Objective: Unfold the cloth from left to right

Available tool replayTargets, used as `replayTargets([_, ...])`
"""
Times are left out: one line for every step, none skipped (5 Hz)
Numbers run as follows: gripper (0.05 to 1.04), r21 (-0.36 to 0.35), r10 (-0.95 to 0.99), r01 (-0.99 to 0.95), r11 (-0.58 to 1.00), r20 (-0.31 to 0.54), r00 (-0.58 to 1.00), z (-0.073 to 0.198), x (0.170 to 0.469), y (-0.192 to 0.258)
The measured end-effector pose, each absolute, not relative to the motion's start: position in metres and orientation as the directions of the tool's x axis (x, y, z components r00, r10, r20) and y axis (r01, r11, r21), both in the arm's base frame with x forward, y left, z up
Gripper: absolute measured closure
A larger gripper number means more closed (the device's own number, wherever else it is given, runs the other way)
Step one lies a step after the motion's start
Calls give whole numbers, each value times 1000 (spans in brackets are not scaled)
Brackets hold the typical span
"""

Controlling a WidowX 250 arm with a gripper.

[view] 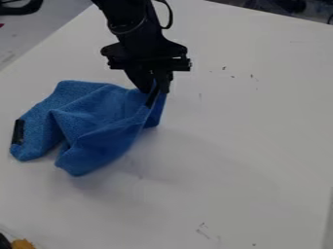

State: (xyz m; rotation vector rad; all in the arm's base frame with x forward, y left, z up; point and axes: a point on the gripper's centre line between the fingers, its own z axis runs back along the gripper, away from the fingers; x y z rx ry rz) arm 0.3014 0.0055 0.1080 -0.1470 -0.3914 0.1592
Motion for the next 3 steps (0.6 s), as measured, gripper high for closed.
replayTargets([260,-200,163,-95,975,358,919,112,309,-20])
replayTargets([72,-222,170,-95,971,351,921,118,316,-37])
replayTargets([73,-186,113,-45,982,374,921,121,323,-35])
